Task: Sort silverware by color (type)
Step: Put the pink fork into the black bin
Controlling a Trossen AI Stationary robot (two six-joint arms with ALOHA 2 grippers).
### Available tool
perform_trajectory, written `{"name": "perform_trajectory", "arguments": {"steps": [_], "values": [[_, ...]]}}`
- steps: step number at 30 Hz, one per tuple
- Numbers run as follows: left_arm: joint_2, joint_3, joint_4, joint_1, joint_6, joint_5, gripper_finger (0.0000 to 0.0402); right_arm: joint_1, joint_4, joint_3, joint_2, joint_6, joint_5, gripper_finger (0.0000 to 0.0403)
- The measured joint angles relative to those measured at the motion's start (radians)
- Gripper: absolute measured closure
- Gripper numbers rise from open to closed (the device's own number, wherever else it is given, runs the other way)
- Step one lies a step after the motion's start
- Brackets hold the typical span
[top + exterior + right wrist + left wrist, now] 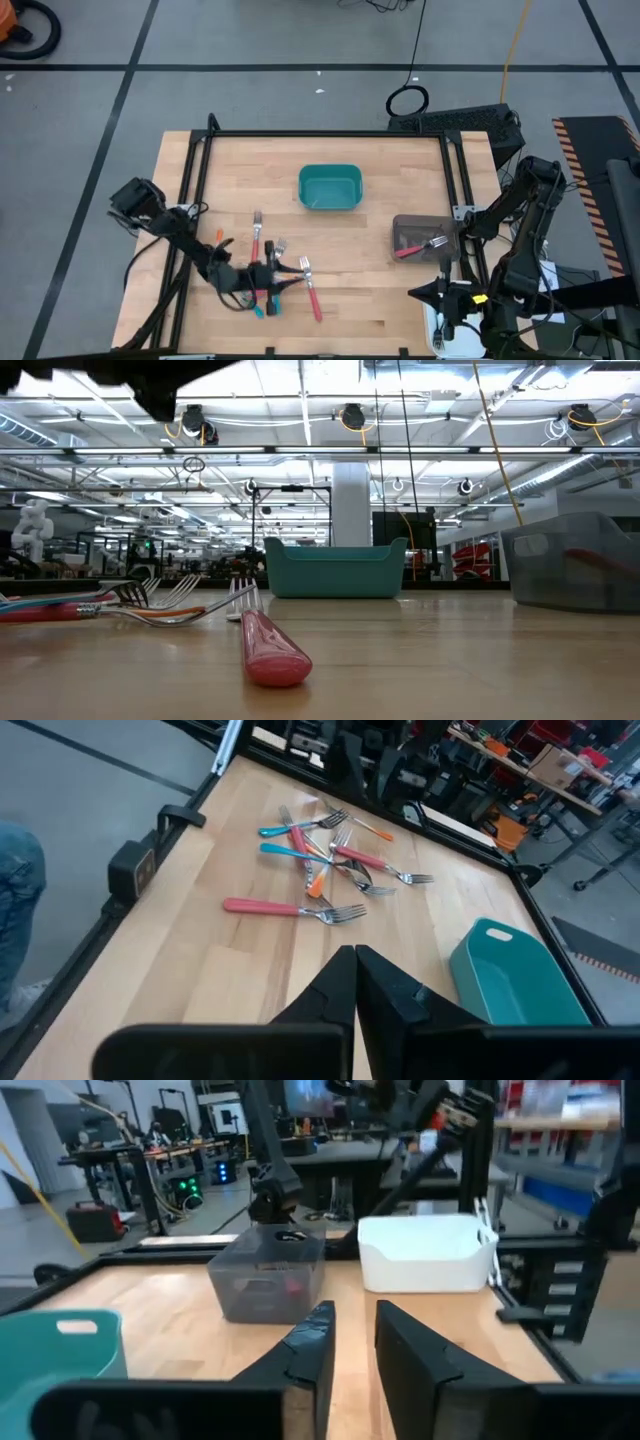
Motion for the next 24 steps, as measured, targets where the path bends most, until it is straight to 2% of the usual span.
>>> {"name": "perform_trajectory", "arguments": {"steps": [4, 13, 18, 21, 24], "values": [[0.0, -0.026, 0.032, 0.014, -0.025, 0.014, 0.0348, -0.01, 0.0, 0.0, 0.0, 0.0, -0.003, 0.0399], [0.0, -0.001, -0.039, 0.01, -0.092, 0.02, 0.035, -0.026, 0.0, 0.0, 0.0, 0.001, -0.028, 0.0399], [-0.018, 0.034, -0.053, 0.009, -0.033, -0.013, 0.035, -0.033, 0.0, 0.0, 0.0, -0.011, -0.028, 0.0399], [-0.073, 0.061, -0.161, 0.005, -0.031, -0.064, 0.035, -0.042, -0.003, 0.0, 0.0, -0.02, -0.028, 0.0399], [-0.151, 0.08, -0.421, -0.006, -0.125, -0.14, 0.035, -0.05, -0.004, 0.0, 0.0, -0.036, -0.027, 0.0399]]}}
